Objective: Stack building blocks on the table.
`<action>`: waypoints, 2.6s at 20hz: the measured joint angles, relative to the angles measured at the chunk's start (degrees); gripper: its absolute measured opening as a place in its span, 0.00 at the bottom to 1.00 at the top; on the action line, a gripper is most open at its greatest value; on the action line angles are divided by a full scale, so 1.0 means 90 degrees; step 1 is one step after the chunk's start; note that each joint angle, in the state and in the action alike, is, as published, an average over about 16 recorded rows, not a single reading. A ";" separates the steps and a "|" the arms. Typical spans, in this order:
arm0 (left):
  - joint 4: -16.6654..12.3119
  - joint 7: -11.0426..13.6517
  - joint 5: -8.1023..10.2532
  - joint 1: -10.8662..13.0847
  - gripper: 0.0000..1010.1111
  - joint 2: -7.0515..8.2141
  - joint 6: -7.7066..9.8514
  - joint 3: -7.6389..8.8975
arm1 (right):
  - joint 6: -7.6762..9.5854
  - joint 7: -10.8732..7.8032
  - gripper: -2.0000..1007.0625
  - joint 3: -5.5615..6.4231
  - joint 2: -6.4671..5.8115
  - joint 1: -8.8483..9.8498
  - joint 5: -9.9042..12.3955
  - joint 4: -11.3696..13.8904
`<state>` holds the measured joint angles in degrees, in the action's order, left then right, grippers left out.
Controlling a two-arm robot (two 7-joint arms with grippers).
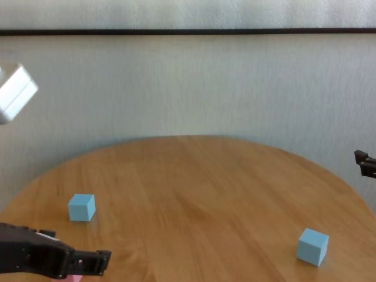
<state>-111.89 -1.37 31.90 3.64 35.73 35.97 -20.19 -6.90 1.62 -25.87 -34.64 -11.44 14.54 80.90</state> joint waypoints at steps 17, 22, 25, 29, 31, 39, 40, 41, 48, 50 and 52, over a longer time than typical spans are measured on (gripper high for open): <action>0.0482 -0.0331 -0.0634 -0.0283 0.99 -0.0490 0.0161 -0.0158 | 0.0000 0.0000 0.99 0.0000 0.0000 0.0000 0.0000 0.0000; 0.0735 -0.0251 -0.0766 -0.0392 0.99 -0.0576 0.0082 -0.0218 | 0.0000 0.0000 0.99 0.0000 0.0000 0.0000 0.0000 0.0000; 0.0889 -0.0199 -0.0836 -0.0443 0.99 -0.0618 0.0028 -0.0250 | 0.0000 0.0000 0.99 0.0000 0.0000 0.0000 0.0000 0.0000; 0.1083 -0.0145 -0.0933 -0.0505 0.99 -0.0675 -0.0050 -0.0279 | 0.0000 0.0000 0.99 0.0000 0.0000 0.0000 0.0000 0.0000; 0.1165 -0.0122 -0.0978 -0.0530 0.99 -0.0701 -0.0084 -0.0285 | 0.0000 0.0000 0.99 0.0000 0.0000 0.0000 0.0000 0.0000; 0.1411 -0.0049 -0.1118 -0.0595 0.99 -0.0813 -0.0182 -0.0258 | 0.0000 0.0000 0.99 0.0000 0.0000 0.0000 0.0000 0.0000; 0.1432 -0.0042 -0.1134 -0.0602 0.99 -0.0828 -0.0192 -0.0251 | 0.0000 0.0000 0.99 0.0000 0.0000 0.0000 0.0000 0.0000; 0.1451 -0.0036 -0.1150 -0.0607 0.99 -0.0842 -0.0202 -0.0244 | 0.0000 0.0000 0.99 0.0000 0.0000 0.0000 0.0000 0.0000; 0.1547 -0.0011 -0.1249 -0.0628 0.99 -0.0915 -0.0252 -0.0213 | 0.0000 0.0000 0.99 0.0000 0.0000 0.0000 0.0000 0.0000; 0.1562 -0.0011 -0.1270 -0.0630 0.99 -0.0929 -0.0265 -0.0209 | 0.0000 0.0000 0.99 0.0000 0.0000 0.0000 0.0000 0.0000; 0.1571 -0.0012 -0.1287 -0.0632 0.99 -0.0939 -0.0276 -0.0208 | 0.0000 0.0000 0.99 0.0000 0.0000 0.0000 0.0000 0.0000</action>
<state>-97.75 -1.48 20.32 -2.05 27.28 33.48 -22.06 -6.90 1.62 -25.87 -34.64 -11.44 14.54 80.90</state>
